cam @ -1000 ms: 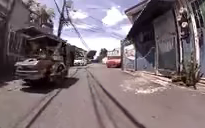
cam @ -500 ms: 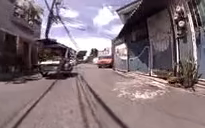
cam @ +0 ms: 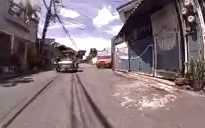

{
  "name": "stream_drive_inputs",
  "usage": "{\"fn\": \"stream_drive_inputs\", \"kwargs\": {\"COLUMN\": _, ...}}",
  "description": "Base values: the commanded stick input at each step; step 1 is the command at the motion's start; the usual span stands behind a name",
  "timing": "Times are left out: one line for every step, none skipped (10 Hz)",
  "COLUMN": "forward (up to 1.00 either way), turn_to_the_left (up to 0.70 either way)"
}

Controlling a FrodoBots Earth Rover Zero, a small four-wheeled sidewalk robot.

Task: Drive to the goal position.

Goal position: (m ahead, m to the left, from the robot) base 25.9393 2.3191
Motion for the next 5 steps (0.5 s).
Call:
{"fn": "stream_drive_inputs", "kwargs": {"forward": 0.70, "turn_to_the_left": 0.10}}
{"fn": "stream_drive_inputs", "kwargs": {"forward": 0.70, "turn_to_the_left": 0.10}}
{"fn": "stream_drive_inputs", "kwargs": {"forward": 0.70, "turn_to_the_left": 0.10}}
{"fn": "stream_drive_inputs", "kwargs": {"forward": 0.70, "turn_to_the_left": 0.10}}
{"fn": "stream_drive_inputs", "kwargs": {"forward": 0.70, "turn_to_the_left": 0.11}}
